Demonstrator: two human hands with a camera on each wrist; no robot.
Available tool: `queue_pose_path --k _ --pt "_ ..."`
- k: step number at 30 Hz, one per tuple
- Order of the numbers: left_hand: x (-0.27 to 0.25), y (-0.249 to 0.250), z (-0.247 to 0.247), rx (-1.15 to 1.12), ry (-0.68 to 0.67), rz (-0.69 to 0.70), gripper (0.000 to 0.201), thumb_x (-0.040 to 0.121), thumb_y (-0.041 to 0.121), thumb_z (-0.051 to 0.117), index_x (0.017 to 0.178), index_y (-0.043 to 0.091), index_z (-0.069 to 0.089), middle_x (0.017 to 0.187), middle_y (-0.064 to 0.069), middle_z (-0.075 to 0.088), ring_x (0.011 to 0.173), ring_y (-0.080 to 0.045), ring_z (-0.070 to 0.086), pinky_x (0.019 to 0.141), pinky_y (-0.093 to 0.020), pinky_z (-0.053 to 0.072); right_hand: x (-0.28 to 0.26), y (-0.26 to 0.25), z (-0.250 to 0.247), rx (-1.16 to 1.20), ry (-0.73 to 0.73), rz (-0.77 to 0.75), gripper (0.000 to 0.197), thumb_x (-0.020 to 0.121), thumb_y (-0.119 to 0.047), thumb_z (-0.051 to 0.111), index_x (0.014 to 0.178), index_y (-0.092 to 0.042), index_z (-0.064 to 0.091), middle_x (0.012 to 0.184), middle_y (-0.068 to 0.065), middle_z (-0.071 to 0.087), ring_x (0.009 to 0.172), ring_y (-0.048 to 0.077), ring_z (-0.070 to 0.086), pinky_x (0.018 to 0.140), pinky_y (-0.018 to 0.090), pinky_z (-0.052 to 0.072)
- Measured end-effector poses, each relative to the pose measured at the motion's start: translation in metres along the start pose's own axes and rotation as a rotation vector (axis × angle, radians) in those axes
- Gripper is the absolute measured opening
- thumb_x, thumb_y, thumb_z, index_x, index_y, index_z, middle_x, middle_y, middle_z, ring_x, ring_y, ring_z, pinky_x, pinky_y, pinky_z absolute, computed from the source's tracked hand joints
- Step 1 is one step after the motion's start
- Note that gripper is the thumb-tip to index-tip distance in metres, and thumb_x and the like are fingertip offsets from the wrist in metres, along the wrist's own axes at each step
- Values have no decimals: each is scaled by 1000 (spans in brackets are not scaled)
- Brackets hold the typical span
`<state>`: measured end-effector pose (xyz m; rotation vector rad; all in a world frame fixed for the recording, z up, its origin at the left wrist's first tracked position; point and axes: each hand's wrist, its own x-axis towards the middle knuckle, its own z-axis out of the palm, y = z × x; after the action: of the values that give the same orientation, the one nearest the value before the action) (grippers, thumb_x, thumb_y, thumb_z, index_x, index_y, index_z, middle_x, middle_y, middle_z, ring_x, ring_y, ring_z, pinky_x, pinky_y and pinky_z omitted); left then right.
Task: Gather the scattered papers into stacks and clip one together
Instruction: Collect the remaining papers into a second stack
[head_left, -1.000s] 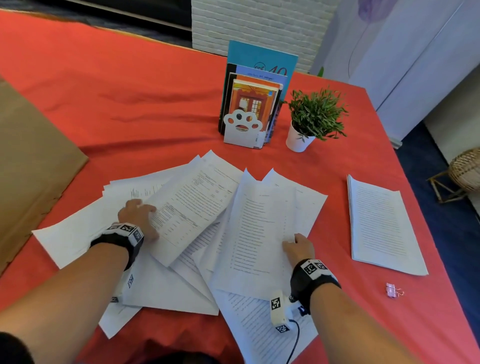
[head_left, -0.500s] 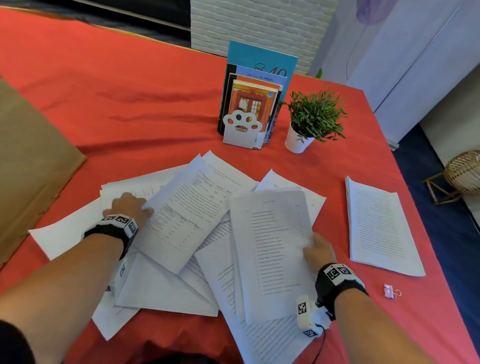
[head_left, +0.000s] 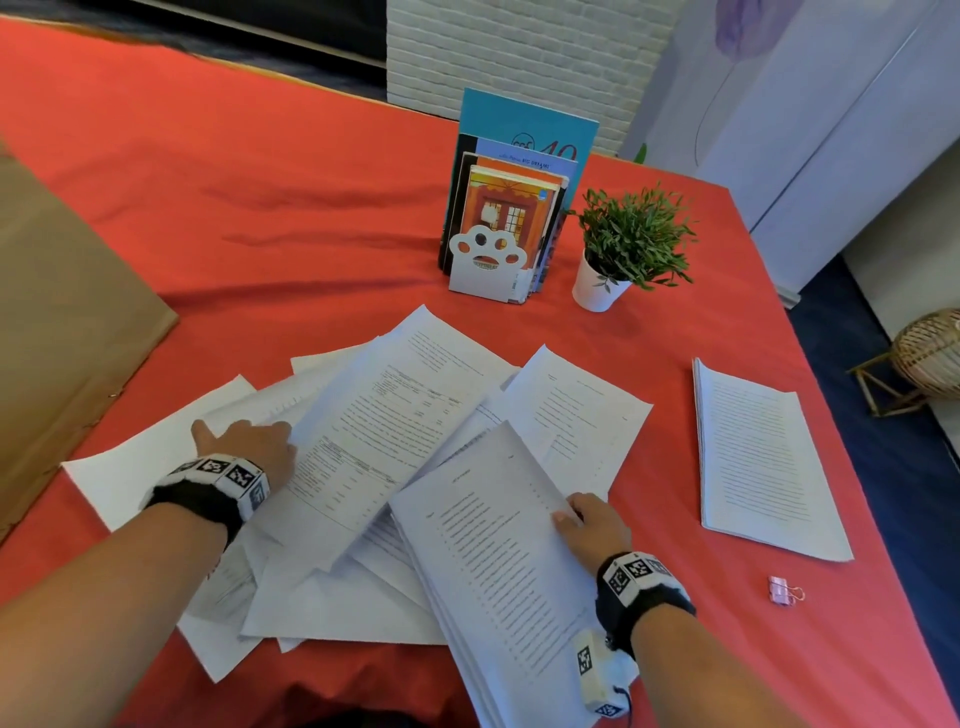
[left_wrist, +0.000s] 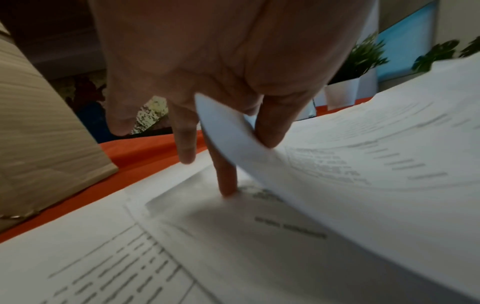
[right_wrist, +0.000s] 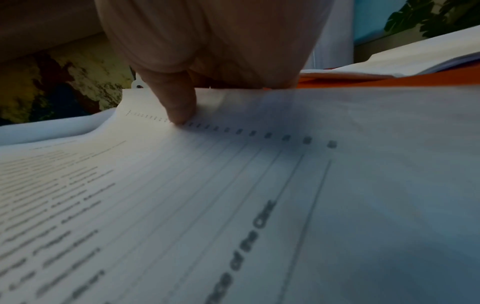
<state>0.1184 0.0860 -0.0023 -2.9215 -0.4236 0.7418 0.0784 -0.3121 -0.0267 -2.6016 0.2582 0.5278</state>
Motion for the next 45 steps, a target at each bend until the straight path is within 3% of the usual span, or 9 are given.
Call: queue_pose_path --k 3,6,10,15,26,29,36,40,45 --pt "-1 -1 -1 -57 -31 13 41 94 39 26 126 25 47 136 1 51 128 -22 44 113 -51 13 5 4 -4 -6 28 11 8 86 -31 56 84 -25 61 105 -10 44 99 11 45 86 32 44" --pt "9 -8 -4 -148 54 29 44 91 40 35 129 23 48 143 -5 37 131 -27 37 110 -46 29 9 -1 -6 -9 -40 -5 18 88 -26 55 71 -25 49 92 2 48 80 19 48 65 24 38" --pt "25 -17 -11 -206 8 29 44 87 41 47 130 29 48 160 -1 4 146 -27 9 115 -49 17 9 -2 -5 -65 -45 19 20 87 -29 54 69 -30 47 90 -2 48 88 25 54 70 27 39" --pt "21 -17 -12 -187 3 55 31 75 46 57 101 29 57 123 -5 47 112 -29 49 96 -41 43 13 1 -2 -16 -40 -16 20 85 -25 58 69 -25 46 98 3 45 84 19 48 70 22 38" --pt "-18 -14 -3 -766 275 13 28 84 11 61 111 16 56 102 -17 63 83 -30 55 74 -32 44 0 -11 -16 316 23 -16 7 89 -13 52 85 -18 52 79 1 56 72 20 53 64 28 42" --pt "-32 -30 -1 -1007 346 -44 57 81 4 64 129 27 41 99 -8 57 85 -27 52 81 -35 42 2 -5 -25 517 11 19 30 89 -13 54 115 -26 49 100 5 65 90 26 64 84 42 53" --pt "-44 -54 4 -1040 297 -124 46 83 2 60 127 5 52 125 -21 61 111 -38 58 97 -41 41 23 -6 -29 886 82 159 11 82 -12 61 91 -13 69 101 17 71 92 38 67 87 56 53" --pt "-44 -37 6 -1025 197 -93 42 83 1 60 124 3 53 124 -21 61 110 -36 59 96 -38 42 66 -5 3 737 62 230 46 72 -32 60 109 -5 60 117 19 65 106 37 62 96 54 49" --pt "-41 -16 9 -996 104 -81 44 82 2 59 125 6 52 127 -19 59 111 -35 58 96 -38 42 36 -55 25 861 -49 243 14 74 -21 58 84 -11 56 108 21 64 98 38 61 92 54 51"
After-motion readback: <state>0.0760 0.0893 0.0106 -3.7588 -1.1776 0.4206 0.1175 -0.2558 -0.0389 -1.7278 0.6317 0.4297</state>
